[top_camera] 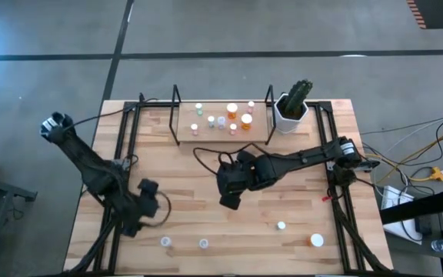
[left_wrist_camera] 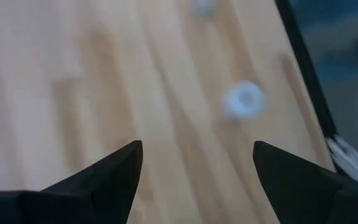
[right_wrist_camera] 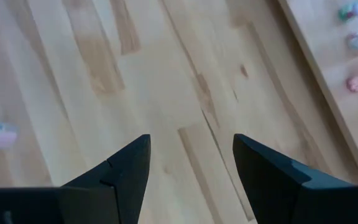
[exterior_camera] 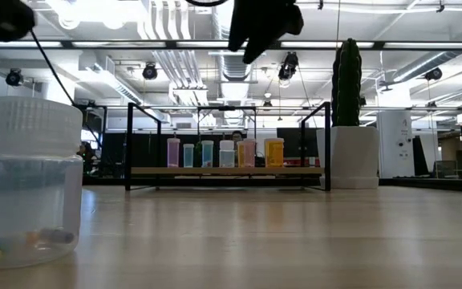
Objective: Pick and place medicine bottles onto shelf by color
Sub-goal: Put the left transparent pill bottle on the shelf
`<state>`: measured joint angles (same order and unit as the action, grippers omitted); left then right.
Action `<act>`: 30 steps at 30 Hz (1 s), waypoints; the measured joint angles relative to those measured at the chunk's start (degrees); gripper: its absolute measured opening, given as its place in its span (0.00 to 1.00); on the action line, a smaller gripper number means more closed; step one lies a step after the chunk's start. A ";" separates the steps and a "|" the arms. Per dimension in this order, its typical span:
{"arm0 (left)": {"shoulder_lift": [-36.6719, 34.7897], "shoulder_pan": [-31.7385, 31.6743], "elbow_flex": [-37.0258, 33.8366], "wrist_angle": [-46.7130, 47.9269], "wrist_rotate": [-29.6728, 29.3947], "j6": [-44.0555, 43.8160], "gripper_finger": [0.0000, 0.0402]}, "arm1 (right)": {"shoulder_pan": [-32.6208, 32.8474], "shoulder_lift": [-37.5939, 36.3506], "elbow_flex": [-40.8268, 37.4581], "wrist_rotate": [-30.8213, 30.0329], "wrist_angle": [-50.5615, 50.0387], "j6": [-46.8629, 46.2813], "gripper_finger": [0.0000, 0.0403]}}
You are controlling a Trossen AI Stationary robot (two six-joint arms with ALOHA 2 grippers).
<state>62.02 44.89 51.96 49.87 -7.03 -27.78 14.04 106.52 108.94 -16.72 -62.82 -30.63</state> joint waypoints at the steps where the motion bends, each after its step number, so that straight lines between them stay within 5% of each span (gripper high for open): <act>1: 1.24 1.10 -0.03 -0.38 1.61 -0.47 0.72 | 0.24 0.00 -0.52 -0.06 0.02 0.04 0.54; 5: 6.04 6.19 -0.06 -7.23 3.11 -1.85 0.72 | 0.82 0.00 -2.07 0.25 0.07 0.21 0.54; 12: 15.72 10.15 -1.97 -20.34 -8.22 -3.26 0.72 | 0.69 -0.43 -2.26 0.27 -1.08 0.68 0.54; 24: 25.84 10.61 -2.35 -22.82 -10.26 -12.52 0.72 | 0.57 -1.02 0.95 0.16 -2.94 2.16 0.54; 30: 26.14 10.79 -2.50 -25.55 -11.63 -15.27 0.61 | 0.70 -1.05 1.43 0.16 -2.98 1.47 0.54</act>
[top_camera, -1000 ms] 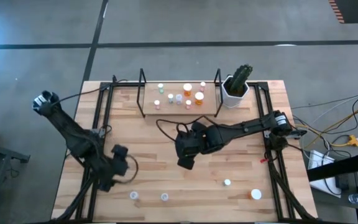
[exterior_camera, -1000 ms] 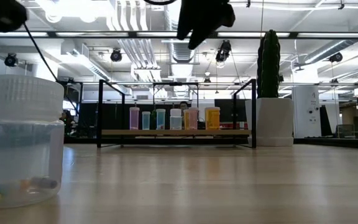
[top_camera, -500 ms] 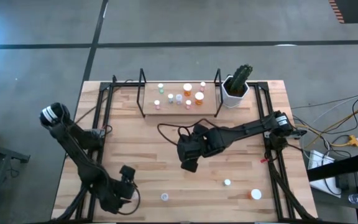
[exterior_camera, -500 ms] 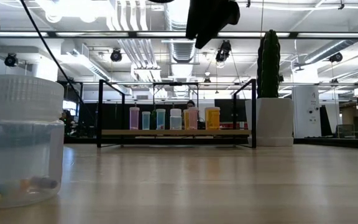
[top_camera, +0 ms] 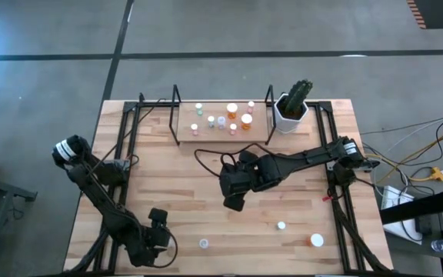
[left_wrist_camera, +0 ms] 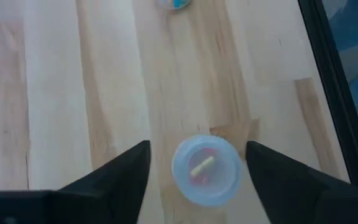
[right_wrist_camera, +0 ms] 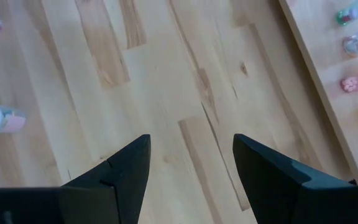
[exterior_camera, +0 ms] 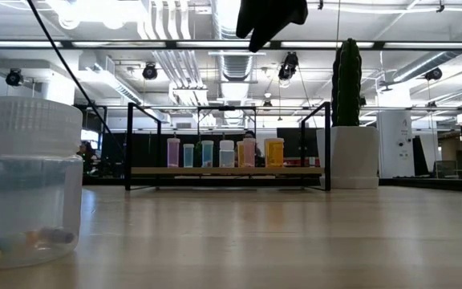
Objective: Pick and place medicine bottles onto shelf by color
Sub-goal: Put the left transparent pill bottle on the shelf
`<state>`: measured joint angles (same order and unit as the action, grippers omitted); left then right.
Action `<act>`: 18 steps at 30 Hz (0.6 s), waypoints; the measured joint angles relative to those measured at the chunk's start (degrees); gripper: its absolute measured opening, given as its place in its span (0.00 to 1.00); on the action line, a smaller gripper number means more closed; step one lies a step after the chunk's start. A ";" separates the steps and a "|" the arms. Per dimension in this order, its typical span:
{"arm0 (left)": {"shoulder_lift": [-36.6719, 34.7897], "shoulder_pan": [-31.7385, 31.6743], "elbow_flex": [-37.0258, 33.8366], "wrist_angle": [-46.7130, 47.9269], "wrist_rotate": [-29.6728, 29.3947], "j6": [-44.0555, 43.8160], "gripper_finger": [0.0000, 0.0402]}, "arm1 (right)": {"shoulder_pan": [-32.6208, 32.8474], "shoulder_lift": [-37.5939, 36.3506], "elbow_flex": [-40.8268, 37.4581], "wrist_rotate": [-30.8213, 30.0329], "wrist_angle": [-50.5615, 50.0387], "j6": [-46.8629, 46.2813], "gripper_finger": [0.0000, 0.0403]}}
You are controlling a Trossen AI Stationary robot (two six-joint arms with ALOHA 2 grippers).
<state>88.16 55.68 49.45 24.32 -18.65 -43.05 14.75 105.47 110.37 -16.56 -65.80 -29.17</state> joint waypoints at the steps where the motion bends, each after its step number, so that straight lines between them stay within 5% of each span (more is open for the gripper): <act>1: 0.00 0.00 0.00 0.07 0.00 -0.17 0.58 | 0.01 0.00 0.00 0.00 -0.04 -0.39 0.54; 10: -0.07 -0.06 -0.01 0.09 2.37 -0.22 0.31 | 0.96 -0.13 0.00 0.00 -1.24 -0.85 0.54; 18: -6.88 -4.66 5.44 14.79 6.83 -2.73 0.29 | 3.18 -3.80 -0.68 -0.87 -9.07 -4.45 0.54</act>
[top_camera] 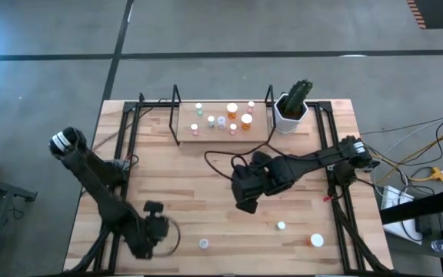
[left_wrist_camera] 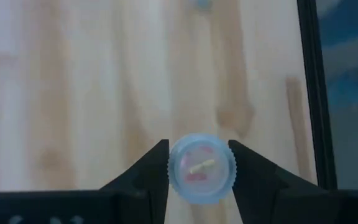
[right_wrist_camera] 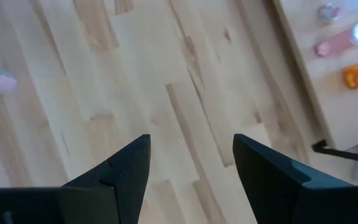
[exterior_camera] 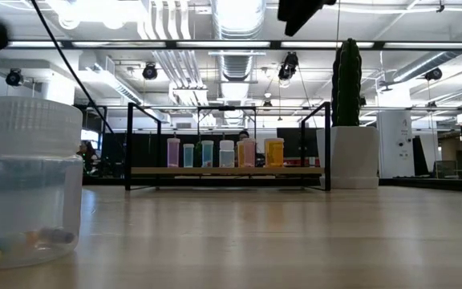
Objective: Pick and place medicine bottles onto shelf by color
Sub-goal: Put the left transparent pill bottle on the shelf
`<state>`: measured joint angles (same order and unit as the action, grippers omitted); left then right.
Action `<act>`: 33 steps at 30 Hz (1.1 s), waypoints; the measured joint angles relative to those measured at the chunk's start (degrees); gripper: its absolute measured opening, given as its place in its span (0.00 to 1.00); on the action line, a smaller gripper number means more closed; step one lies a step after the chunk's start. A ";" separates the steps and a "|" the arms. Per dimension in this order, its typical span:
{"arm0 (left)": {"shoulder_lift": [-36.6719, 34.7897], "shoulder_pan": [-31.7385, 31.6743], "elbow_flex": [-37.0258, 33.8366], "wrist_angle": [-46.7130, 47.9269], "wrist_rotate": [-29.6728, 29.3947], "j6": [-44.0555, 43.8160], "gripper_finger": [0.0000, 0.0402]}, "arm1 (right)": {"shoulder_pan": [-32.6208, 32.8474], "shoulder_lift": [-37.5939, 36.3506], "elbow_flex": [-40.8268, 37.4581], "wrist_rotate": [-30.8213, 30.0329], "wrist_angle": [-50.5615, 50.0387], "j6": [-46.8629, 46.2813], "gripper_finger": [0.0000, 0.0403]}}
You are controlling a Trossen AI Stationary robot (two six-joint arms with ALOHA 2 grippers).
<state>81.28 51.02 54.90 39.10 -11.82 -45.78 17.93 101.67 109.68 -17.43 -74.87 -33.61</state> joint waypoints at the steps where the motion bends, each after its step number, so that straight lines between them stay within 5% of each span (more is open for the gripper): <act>1: -1.65 -1.93 0.61 1.56 -0.31 0.80 0.29 | 0.46 -0.55 -0.54 -0.94 0.02 0.02 0.54; 6: -9.74 -16.19 1.09 3.65 -0.32 7.91 0.29 | 2.00 -2.63 -5.05 -5.42 0.10 0.13 0.54; 12: -14.64 -41.25 3.76 3.45 1.06 22.59 0.29 | 1.95 -5.96 -13.58 -5.66 0.36 -2.38 0.54; 21: -3.44 -75.48 18.63 3.73 9.38 39.21 0.29 | 1.95 -13.86 -23.74 -7.28 3.13 -11.04 0.54; 26: 6.58 -85.79 26.44 6.73 10.24 41.16 0.29 | 1.95 -17.15 -25.70 -10.07 5.14 -14.70 0.54; 33: 15.42 -88.93 30.12 10.54 10.21 44.13 0.29 | 1.95 -18.90 -25.74 -14.12 6.09 -17.43 0.54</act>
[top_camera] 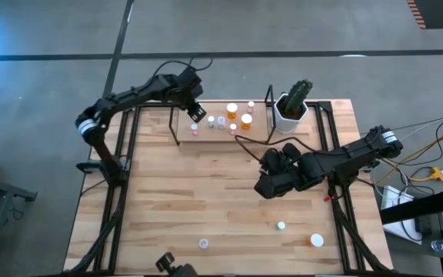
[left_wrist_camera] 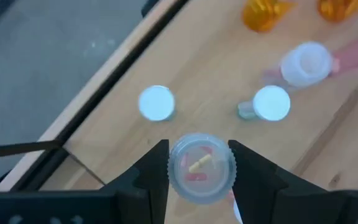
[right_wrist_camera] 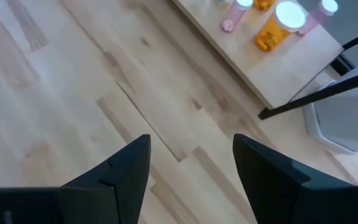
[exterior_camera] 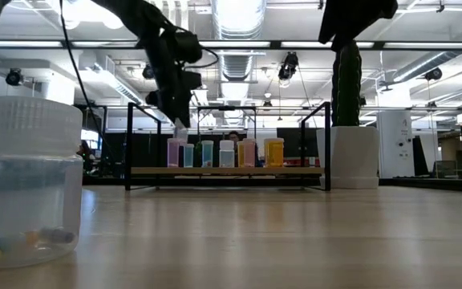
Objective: Pick and place medicine bottles onto shelf by color
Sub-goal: Put the left transparent pill bottle on the shelf
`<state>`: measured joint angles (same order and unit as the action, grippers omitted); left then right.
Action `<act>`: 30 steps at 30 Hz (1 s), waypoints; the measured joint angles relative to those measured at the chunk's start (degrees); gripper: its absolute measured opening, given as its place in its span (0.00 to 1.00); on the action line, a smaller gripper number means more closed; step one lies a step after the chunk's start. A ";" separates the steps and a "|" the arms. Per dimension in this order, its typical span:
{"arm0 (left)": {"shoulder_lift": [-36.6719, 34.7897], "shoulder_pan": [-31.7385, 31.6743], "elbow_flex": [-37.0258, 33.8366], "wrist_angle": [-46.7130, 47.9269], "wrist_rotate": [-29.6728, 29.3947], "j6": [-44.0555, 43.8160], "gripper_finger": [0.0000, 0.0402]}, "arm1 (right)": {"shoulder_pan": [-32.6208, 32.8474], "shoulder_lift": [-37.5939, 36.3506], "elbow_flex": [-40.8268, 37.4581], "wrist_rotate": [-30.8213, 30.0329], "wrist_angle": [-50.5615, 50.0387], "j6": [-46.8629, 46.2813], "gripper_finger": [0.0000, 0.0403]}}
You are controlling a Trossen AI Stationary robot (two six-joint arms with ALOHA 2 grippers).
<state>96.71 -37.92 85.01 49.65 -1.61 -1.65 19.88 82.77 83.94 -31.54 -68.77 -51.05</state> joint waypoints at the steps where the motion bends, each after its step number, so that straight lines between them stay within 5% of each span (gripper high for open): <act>1: 0.51 0.03 0.00 -0.09 0.02 0.49 0.29 | 0.00 -0.04 0.02 -0.02 0.36 0.02 0.54; 30: 5.90 0.60 -0.98 -3.23 -2.77 -6.07 0.35 | 0.00 0.23 0.02 -2.69 1.85 2.27 0.54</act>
<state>102.61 -37.32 84.03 46.42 -4.38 -7.72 19.88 83.00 83.96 -34.24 -66.93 -48.77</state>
